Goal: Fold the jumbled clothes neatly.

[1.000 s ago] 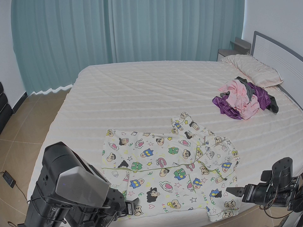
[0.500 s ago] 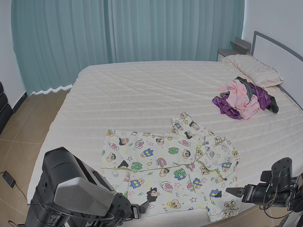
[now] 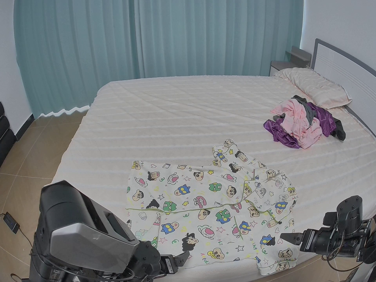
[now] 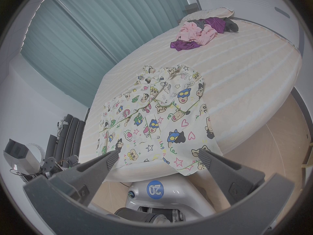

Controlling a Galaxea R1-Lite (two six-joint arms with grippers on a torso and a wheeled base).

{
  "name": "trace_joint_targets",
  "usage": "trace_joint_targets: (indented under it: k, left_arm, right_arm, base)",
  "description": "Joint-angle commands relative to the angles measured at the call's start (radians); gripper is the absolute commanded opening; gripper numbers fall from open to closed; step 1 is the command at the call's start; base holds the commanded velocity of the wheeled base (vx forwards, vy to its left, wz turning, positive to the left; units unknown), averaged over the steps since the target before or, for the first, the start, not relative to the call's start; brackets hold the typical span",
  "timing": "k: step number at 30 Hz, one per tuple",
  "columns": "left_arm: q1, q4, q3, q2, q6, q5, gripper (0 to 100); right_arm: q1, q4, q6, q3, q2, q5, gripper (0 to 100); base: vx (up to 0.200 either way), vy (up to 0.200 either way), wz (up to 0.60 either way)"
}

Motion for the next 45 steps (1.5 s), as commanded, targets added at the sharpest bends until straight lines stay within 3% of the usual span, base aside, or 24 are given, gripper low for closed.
trace_joint_targets:
  k: [1,7,11,15,18,24,35,45]
  left_arm:
    - [0.004,-0.018,0.028,-0.106,-0.052,-0.001,100]
    - [0.111,-0.018,0.062,-0.277,-0.225,-0.04,100]
    - [0.188,-0.018,0.084,-0.194,-0.274,-0.04,100]
    - [0.199,-0.018,0.114,-0.102,-0.336,-0.033,100]
    - [0.191,-0.018,0.12,-0.06,-0.339,-0.02,100]
    - [0.126,-0.018,0.133,0.019,-0.33,0.118,100]
    - [0.134,-0.018,0.074,0.026,-0.325,0.12,100]
    - [0.162,-0.017,0.007,0.049,-0.242,0.112,100]
  right_arm:
    - [0.001,0.0,0.002,0.018,0.001,-0.001,100]
    - [0.001,0.0,0.004,0.018,0.0,0.0,100]
    - [0.001,0.0,0.004,0.018,0.001,0.0,100]
    - [0.001,0.01,0.004,0.018,0.0,0.0,100]
    - [0.001,0.016,0.004,0.018,0.0,0.0,100]
    - [0.001,0.016,0.005,0.018,-0.01,-0.001,100]
    - [0.002,0.016,0.004,0.018,-0.013,-0.003,100]
    - [0.002,0.016,0.004,0.018,-0.013,-0.003,100]
  base:
    - [0.0,0.0,0.0]
    - [0.0,0.0,0.0]
    - [0.0,0.0,0.0]
    - [0.0,0.0,0.0]
    - [0.0,0.0,0.0]
    - [0.0,0.0,0.0]
    - [0.0,0.0,0.0]
    - [0.0,0.0,0.0]
